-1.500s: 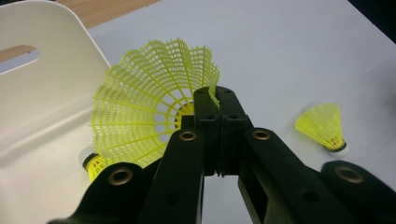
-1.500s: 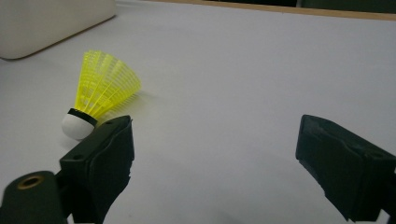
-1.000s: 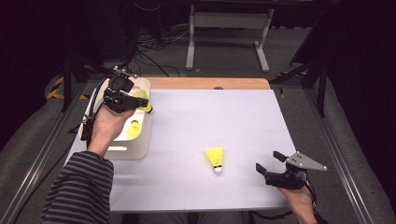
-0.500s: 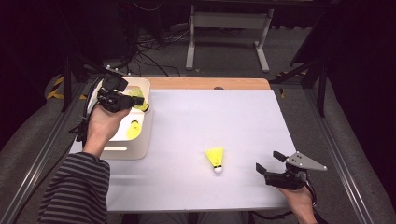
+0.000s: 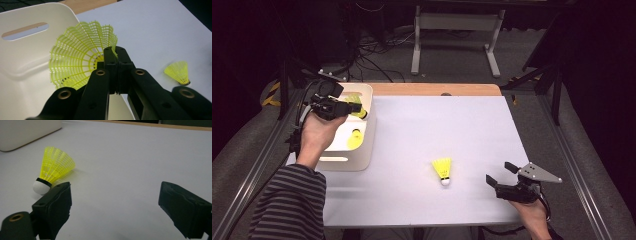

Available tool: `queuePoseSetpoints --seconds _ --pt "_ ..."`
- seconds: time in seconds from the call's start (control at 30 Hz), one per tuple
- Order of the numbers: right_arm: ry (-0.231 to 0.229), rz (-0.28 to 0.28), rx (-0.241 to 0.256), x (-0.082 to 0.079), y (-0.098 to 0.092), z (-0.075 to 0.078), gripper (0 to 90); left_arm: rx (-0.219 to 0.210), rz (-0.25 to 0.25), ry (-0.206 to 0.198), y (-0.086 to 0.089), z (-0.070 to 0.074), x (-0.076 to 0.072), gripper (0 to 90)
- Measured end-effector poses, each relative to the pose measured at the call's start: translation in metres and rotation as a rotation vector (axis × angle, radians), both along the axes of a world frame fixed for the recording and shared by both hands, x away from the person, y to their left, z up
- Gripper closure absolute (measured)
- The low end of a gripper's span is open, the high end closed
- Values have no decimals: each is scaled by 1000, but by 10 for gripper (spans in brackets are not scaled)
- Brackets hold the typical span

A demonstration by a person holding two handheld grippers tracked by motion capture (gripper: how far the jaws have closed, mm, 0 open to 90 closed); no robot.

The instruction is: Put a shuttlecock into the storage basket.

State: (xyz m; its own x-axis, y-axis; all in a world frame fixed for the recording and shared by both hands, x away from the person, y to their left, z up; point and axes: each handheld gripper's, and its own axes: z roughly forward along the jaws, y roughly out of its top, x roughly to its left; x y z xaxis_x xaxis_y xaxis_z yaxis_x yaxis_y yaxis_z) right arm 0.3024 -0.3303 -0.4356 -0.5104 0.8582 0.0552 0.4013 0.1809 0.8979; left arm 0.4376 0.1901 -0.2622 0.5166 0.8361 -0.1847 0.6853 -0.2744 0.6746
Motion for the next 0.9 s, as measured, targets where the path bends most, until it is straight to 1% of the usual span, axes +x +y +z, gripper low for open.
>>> queuePoseSetpoints --seconds 0.1,0.23,0.33,0.43,0.47,0.7,0.77,0.83,0.9 --pt "4 1 0 0 0 0 118 3 0 -3 1 0 0 894" --pt "1 2 0 0 0 0 118 7 12 0 3 -2 0 894" --pt "2 2 0 0 0 0 118 21 21 3 6 -3 1 893" --pt "1 3 0 0 0 0 118 23 27 8 7 -4 2 893" --pt "4 2 1 0 0 0 118 36 25 -1 8 -5 3 893" --pt "5 1 2 0 0 0 118 39 45 14 9 -9 5 892" --pt "6 2 2 0 0 0 118 58 56 16 9 -12 8 892" --pt "5 3 0 0 1 0 119 64 54 17 10 -14 8 892" --pt "4 4 0 0 1 0 118 71 62 21 10 -16 10 891"
